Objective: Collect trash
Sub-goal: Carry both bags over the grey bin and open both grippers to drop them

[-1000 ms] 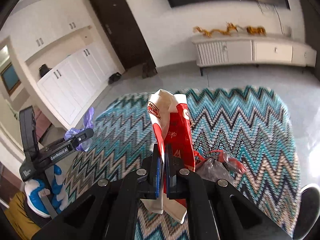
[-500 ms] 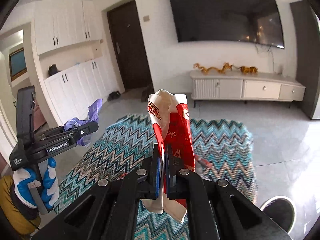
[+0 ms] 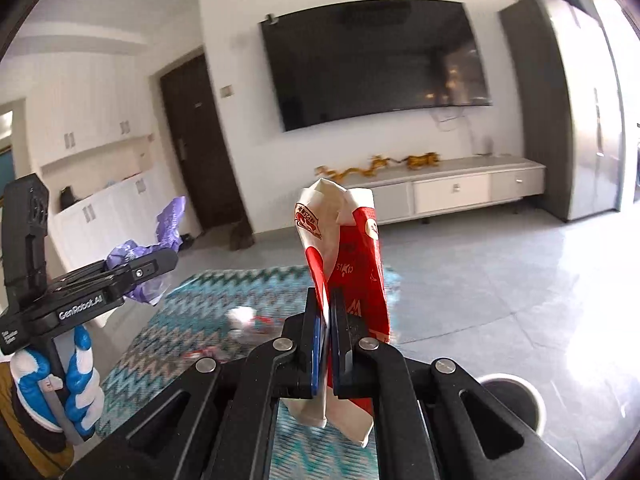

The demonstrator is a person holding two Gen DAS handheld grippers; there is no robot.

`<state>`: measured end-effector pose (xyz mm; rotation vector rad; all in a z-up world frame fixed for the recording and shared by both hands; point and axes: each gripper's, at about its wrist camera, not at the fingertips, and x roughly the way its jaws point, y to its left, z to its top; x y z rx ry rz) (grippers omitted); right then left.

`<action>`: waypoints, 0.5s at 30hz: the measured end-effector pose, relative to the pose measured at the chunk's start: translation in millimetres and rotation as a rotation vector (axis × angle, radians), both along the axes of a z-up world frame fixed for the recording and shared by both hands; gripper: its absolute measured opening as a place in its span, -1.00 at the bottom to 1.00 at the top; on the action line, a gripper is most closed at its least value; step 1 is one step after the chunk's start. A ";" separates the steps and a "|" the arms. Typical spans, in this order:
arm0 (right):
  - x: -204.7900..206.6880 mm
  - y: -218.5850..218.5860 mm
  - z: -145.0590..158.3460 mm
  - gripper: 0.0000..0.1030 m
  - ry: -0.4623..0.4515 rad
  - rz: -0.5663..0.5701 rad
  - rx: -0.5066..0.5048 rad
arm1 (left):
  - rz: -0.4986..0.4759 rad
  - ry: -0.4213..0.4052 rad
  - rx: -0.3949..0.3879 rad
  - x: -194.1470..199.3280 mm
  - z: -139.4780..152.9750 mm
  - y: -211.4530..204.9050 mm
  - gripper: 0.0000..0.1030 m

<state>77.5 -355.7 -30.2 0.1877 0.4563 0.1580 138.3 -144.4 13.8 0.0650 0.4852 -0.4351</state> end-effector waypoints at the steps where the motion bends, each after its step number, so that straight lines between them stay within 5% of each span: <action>1: -2.9 -10.6 -2.1 -0.92 0.002 -0.016 0.005 | -0.014 0.002 0.011 -0.5 -2.6 -14.0 -0.22; 15: 3.8 -145.2 -94.4 -0.92 0.163 -0.207 0.099 | -0.222 0.105 0.200 3.1 -84.3 -182.7 -0.22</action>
